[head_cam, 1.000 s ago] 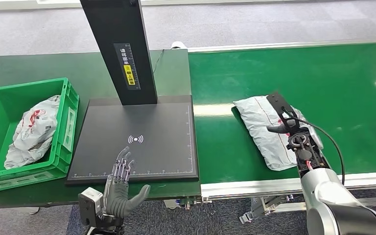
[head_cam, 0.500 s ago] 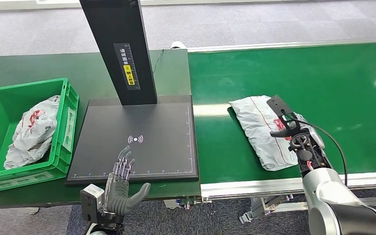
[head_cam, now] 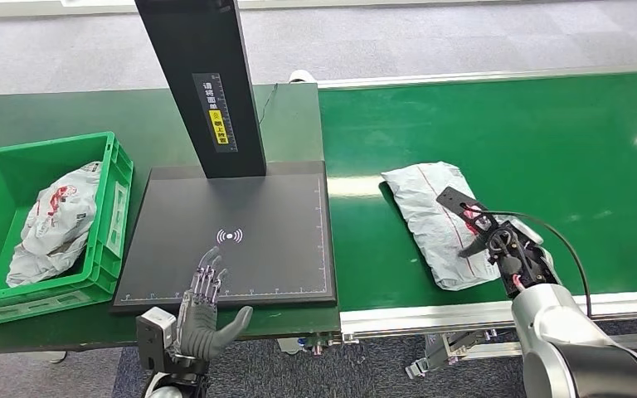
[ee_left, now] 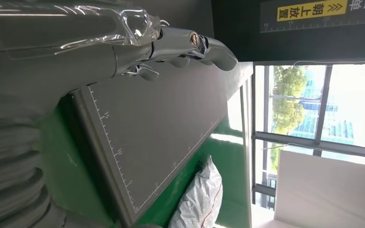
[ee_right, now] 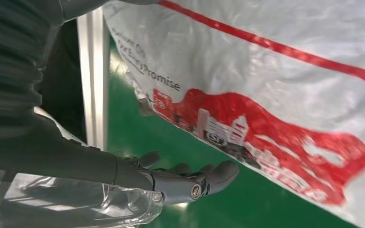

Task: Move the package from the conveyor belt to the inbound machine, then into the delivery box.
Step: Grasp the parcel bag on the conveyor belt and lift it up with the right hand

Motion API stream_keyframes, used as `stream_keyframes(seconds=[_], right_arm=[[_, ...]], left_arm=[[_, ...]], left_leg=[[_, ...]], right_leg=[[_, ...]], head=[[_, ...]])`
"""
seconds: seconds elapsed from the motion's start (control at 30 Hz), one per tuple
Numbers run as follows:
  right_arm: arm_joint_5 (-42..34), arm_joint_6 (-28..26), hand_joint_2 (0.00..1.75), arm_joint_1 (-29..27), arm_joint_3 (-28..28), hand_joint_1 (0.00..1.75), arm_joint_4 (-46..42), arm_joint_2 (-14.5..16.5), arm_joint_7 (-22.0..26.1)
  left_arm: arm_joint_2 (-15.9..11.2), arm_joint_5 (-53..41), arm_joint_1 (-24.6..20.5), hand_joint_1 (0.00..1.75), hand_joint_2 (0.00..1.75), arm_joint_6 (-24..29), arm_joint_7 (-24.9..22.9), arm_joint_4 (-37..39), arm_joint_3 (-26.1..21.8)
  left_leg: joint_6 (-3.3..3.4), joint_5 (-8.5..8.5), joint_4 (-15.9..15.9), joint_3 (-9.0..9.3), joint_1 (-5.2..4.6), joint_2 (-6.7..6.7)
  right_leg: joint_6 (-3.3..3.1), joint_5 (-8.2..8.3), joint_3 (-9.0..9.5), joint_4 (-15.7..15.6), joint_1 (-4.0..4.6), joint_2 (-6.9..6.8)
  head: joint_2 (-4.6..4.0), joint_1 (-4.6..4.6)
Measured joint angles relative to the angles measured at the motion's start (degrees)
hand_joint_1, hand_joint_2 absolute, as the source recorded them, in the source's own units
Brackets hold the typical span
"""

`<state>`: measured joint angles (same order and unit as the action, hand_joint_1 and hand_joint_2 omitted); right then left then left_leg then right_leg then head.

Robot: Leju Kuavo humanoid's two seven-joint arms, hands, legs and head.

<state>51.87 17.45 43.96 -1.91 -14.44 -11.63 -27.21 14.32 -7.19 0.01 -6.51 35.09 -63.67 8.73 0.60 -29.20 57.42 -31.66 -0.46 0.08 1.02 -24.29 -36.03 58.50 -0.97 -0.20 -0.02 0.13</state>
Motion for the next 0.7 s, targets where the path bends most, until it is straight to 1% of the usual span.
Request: stream_keyframes(seconds=[0.1, 0.23, 0.3, 0.57, 0.7], right_arm=[[1.36, 1.36, 1.75, -0.04, 0.84, 0.00, 0.13, 0.24, 0.26], [0.61, 2.78, 1.75, -0.01, 1.15, 0.00, 0.16, 0.60, 3.13], [0.46, 3.43, 1.75, 0.00, 1.13, 0.00, 0.16, 0.69, 3.62], [1.32, 4.17, 1.75, -0.01, 1.11, 0.00, 0.18, 0.70, 3.43], [3.75, 5.54, 1.75, -0.10, 1.18, 0.01, 0.31, 0.70, 1.56]], left_arm=[[0.13, 0.02, -0.46, 0.00, 1.75, 0.09, -0.10, 0.35, -0.23], [0.13, 0.52, -1.26, 0.00, 1.75, -0.27, -0.46, 1.11, -0.57], [0.11, 0.75, -1.67, 0.00, 1.75, -0.63, -0.27, 1.79, -0.72], [0.11, 0.83, -2.84, 0.00, 1.75, -0.85, 0.38, 3.93, -1.29], [0.11, 0.84, -3.22, 0.00, 1.75, -0.87, 0.40, 4.55, -1.50]], left_leg=[[0.00, 0.00, 0.00, 0.00, 0.00, 0.00], [0.00, 0.00, 0.00, 0.00, 0.00, 0.00], [0.00, 0.00, 0.00, 0.00, 0.00, 0.00], [0.00, 0.00, 0.00, 0.00, 0.00, 0.00], [0.00, 0.00, 0.00, 0.00, 0.00, 0.00]], right_leg=[[0.00, 0.00, 0.00, 0.00, 0.00, 0.00], [0.00, 0.00, 0.00, 0.00, 0.00, 0.00], [0.00, 0.00, 0.00, 0.00, 0.00, 0.00], [0.00, 0.00, 0.00, 0.00, 0.00, 0.00], [0.00, 0.00, 0.00, -0.01, 0.00, 0.00]], head=[[-0.01, -0.01], [0.01, -0.01], [0.01, -0.01], [-0.01, 0.00], [0.00, 0.00]])
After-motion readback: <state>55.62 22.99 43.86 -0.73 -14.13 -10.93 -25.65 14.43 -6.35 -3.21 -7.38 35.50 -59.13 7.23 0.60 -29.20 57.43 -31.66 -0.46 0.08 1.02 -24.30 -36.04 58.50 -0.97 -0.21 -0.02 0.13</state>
